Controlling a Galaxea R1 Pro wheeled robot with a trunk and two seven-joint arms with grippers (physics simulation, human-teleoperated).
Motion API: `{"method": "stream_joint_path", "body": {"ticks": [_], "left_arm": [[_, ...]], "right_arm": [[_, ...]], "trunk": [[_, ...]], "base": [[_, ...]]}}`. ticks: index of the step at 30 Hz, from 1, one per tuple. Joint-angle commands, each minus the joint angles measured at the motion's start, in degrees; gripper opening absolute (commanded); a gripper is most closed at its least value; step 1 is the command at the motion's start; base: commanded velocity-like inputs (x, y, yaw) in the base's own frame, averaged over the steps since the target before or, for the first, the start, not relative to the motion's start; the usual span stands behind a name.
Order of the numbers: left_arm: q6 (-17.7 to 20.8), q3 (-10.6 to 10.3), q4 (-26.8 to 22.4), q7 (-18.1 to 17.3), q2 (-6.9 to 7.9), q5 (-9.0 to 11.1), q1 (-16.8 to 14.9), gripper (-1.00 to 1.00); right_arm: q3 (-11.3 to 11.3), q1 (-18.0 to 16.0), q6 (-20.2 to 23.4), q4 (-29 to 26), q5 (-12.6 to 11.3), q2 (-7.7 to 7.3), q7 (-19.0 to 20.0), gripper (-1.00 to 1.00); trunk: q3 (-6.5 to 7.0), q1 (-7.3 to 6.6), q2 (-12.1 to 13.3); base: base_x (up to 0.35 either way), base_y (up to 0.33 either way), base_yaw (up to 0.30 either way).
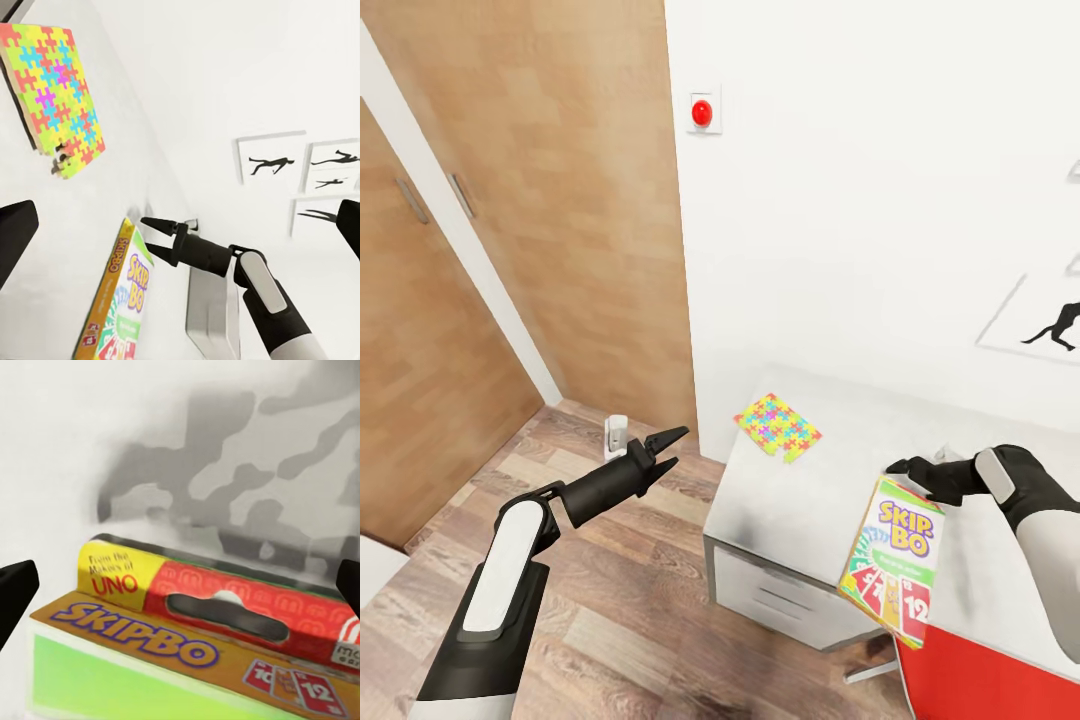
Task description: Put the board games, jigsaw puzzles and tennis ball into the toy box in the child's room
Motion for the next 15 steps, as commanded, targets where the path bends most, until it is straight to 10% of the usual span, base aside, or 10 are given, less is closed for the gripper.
{"method": "stream_joint_path", "body": {"ticks": [1,15], "left_arm": [[0.37,0.14,-0.03,0.15,-0.06,0.17,-0.05,1.0],[0.37,0.14,-0.02,0.15,-0.06,0.18,-0.05,1.0]], "right_arm": [[-0.26,0.01,0.2,0.33,1.14,0.05,0.45,1.0],[-0.27,0.01,0.2,0.3,1.14,0.25,0.45,1.0]], "trunk": [[-0.09,0.02,-0.06],[-0.09,0.02,-0.06]], "base": [[-0.012,0.0,0.0],[-0.004,0.0,0.0]]}}
